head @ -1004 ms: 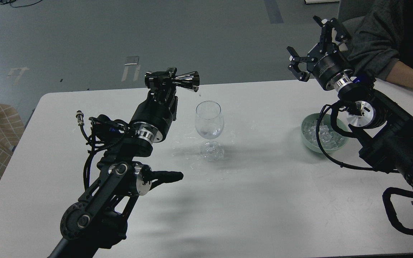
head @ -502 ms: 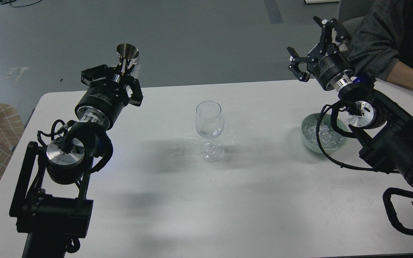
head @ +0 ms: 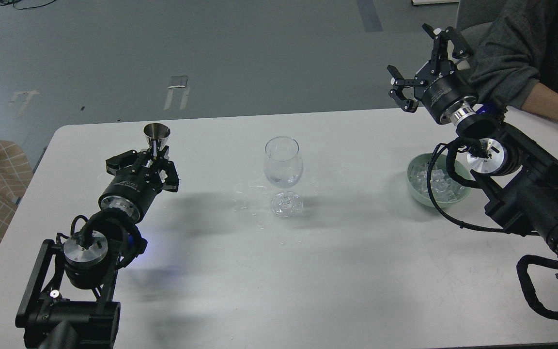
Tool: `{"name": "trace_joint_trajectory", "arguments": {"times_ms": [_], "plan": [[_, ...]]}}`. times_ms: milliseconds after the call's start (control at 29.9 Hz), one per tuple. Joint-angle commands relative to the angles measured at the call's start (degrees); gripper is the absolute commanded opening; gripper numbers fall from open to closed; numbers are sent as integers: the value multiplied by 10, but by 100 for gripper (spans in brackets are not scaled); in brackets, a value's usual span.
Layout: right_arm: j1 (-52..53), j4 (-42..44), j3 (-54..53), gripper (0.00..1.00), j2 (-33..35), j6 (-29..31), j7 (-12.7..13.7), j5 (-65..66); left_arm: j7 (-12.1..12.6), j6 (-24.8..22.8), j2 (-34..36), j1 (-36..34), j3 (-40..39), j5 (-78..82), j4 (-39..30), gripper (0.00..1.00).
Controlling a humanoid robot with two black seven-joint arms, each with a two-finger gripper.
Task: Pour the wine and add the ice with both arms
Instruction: 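Turn the jigger upright and carry it back to its spot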
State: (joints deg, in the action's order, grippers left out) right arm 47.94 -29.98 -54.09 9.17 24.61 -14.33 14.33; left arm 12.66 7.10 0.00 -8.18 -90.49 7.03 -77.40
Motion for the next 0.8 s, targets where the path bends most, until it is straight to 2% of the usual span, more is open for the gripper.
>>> {"name": "trace_joint_trajectory", "arguments": {"times_ms": [0, 201, 770], "plan": [[-3, 0, -1, 100, 0, 0, 0, 0, 0, -24, 0, 2, -4, 0, 28, 27], [-2, 0, -1, 100, 1, 0, 0, 0, 1, -57, 0, 11, -16, -2, 50, 30], [-3, 1, -1, 100, 1, 0, -1, 1, 4, -60, 0, 10, -15, -4, 79, 38]]}}
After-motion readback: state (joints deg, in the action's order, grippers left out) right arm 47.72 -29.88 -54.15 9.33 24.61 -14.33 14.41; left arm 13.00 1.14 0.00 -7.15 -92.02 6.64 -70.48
